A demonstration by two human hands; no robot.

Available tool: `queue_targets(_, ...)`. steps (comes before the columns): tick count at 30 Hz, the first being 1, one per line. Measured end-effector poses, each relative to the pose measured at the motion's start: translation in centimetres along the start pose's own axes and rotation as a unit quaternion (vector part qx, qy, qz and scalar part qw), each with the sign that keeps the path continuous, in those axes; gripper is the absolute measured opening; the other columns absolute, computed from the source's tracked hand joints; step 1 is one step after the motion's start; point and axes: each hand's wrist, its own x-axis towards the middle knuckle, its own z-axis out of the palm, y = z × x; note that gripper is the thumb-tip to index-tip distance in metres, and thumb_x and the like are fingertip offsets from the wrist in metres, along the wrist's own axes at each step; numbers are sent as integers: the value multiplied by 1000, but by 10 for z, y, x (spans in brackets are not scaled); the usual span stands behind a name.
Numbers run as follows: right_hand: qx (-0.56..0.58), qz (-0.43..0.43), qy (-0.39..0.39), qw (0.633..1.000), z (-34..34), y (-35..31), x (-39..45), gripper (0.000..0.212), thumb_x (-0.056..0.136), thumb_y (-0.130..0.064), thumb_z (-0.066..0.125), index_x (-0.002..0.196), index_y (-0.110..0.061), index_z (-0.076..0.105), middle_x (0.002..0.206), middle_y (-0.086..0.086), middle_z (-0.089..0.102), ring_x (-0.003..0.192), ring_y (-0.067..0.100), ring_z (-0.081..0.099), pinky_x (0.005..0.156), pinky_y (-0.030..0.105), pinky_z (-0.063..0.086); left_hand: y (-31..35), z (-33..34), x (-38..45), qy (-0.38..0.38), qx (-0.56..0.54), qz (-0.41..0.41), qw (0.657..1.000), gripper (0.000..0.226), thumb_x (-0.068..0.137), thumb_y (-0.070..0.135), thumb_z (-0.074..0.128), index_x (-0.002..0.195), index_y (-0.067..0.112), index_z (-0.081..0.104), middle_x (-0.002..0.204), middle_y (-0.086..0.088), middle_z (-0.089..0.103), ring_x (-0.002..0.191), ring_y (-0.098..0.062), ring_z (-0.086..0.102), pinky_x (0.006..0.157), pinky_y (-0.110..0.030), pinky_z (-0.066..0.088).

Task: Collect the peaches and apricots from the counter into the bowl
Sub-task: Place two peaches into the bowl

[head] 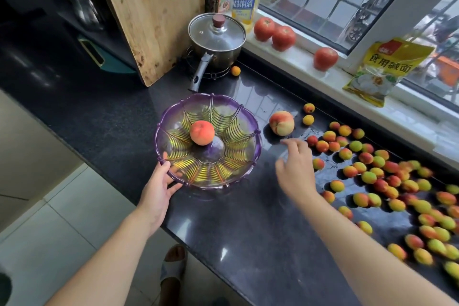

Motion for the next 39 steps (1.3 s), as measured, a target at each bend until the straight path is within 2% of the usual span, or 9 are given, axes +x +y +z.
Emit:
queue_targets(6, -116, 28, -42, 992, 15, -3, 86, 86, 90, -26, 65, 158, -24, 12, 166, 13, -1, 148, 43, 8, 119, 55, 21, 1, 1, -1, 1, 8, -6, 1000, 54, 96, 53, 47, 146, 37, 55, 135, 5, 71, 129, -14, 63, 108, -42, 45)
queue_targets(13, -287, -149, -79, 943, 27, 11, 117, 45, 95, -22, 56, 137, -20, 38, 141, 21, 30, 113, 46, 45, 93, 54, 46, 0, 4, -2, 11, 11, -5, 1000, 55, 95, 54, 47, 147, 38, 54, 133, 6, 72, 127, -13, 64, 103, -39, 48)
queue_targets(15, -258, -116, -98, 954, 23, 5, 125, 45, 94, -23, 58, 136, -18, 42, 135, 20, 35, 110, 46, 47, 94, 50, 46, -1, 3, -1, 19, 10, -8, 1000, 51, 99, 51, 46, 149, 38, 53, 133, 5, 72, 128, -14, 64, 104, -39, 48)
queue_targets(17, -125, 24, -91, 988, 13, -8, 129, 53, 89, -26, 65, 138, -18, 46, 135, 17, 39, 113, 40, 50, 93, 39, 45, -2, 2, 0, 22, 8, -13, 1000, 42, 108, 44, 43, 148, 39, 53, 134, 6, 72, 128, -14, 63, 105, -39, 48)
queue_targets(19, 25, 90, -5, 996, -1, -19, 121, 56, 85, -29, 69, 137, -23, 49, 135, 10, 41, 112, 28, 52, 87, 29, 40, -3, 1, -1, 20, 10, -15, 1000, 34, 110, 43, 41, 141, 46, 55, 133, 8, 72, 127, -12, 64, 101, -36, 49)
queue_targets(21, 75, 22, 76, 994, -14, -36, 96, 56, 81, -33, 70, 133, -28, 49, 127, 0, 44, 107, 12, 50, 88, 22, 37, -2, 0, -1, 17, 16, -15, 1000, 32, 109, 45, 42, 138, 50, 55, 134, 11, 71, 126, -10, 65, 98, -33, 50)
queue_targets(24, 100, -147, -8, 984, -12, -59, 47, 56, 78, -38, 73, 128, -36, 49, 113, -18, 44, 103, -9, 42, 91, 2, 30, -3, -3, 0, 7, 23, -13, 1000, 48, 106, 48, 44, 154, 45, 42, 138, 11, 68, 128, -10, 64, 102, -34, 49)
queue_targets(28, -60, -235, -190, 952, 25, -83, 25, 64, 80, -46, 73, 135, -32, 44, 127, -6, 43, 108, 16, 55, 91, 27, 48, -2, -3, -1, -2, 29, -11, 1000, 60, 97, 55, 48, 156, 45, 40, 138, 13, 69, 127, -10, 64, 104, -36, 49)
queue_targets(39, -194, -202, -127, 951, 58, -104, 39, 63, 88, -49, 69, 136, -18, 44, 133, 9, 50, 119, 31, 48, 94, 42, 49, 2, -3, -6, -1, 51, -8, 999, 50, 82, 65, 59, 132, 61, 54, 134, 14, 70, 123, -6, 66, 103, -36, 49)
